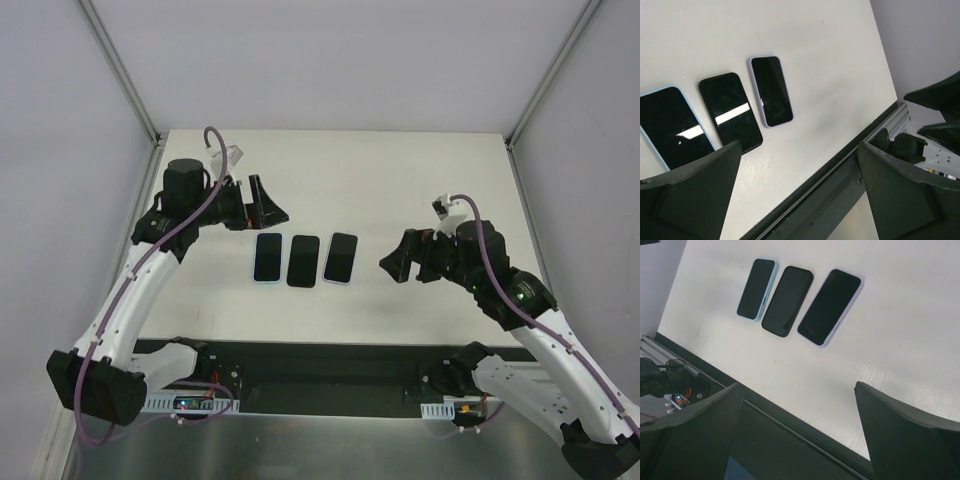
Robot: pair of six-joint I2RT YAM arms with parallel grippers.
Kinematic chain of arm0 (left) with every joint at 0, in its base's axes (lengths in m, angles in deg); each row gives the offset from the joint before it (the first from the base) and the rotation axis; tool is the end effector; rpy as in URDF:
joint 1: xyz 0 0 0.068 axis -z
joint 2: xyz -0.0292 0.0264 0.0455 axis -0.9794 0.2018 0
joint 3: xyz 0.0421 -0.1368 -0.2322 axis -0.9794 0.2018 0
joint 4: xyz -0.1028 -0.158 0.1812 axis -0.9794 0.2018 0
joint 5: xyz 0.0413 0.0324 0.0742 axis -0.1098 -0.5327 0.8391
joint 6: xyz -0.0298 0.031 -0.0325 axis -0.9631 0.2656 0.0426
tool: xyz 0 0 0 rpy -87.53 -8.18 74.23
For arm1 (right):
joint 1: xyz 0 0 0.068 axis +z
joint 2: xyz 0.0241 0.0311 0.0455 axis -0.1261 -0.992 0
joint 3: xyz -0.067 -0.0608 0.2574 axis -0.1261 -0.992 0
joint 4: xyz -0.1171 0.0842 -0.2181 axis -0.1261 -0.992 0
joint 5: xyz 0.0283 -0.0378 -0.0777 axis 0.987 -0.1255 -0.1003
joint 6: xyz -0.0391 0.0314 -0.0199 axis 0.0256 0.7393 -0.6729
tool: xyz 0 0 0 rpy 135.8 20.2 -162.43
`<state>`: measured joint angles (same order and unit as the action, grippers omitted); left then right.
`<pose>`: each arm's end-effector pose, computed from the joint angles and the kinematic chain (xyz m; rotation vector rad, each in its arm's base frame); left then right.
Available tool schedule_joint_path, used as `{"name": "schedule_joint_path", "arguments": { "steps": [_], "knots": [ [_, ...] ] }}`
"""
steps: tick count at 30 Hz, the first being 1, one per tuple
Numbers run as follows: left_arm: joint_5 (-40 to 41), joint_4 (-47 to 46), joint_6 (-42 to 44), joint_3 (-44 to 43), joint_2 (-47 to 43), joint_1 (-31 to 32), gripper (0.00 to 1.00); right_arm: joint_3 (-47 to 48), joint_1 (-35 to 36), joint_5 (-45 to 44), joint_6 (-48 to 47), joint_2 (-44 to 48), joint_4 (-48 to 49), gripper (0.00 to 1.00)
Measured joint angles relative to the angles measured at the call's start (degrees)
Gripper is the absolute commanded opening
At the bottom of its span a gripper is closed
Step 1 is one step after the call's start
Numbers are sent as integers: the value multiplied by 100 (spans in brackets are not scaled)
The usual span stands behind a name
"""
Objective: Put the phone into the phone case
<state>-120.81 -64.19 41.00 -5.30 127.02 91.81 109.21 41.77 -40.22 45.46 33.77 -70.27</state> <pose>0.2385 -0.0782 0.3646 0.2202 2.0540 -1.0302 0.1303 0.0950 0.3497 -0.5148 1.9573 0.6232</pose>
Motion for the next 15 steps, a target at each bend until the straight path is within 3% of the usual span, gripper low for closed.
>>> {"name": "schedule_joint_path", "arguments": {
  "steps": [9,15],
  "knots": [
    [-214,-387,-2,1145,-2020,48,99,105,0,-726,321,319,-610,96],
    [-221,-570,-17,1580,-2767,48,99,0,0,-979,522,844,-645,96]
  ]
}}
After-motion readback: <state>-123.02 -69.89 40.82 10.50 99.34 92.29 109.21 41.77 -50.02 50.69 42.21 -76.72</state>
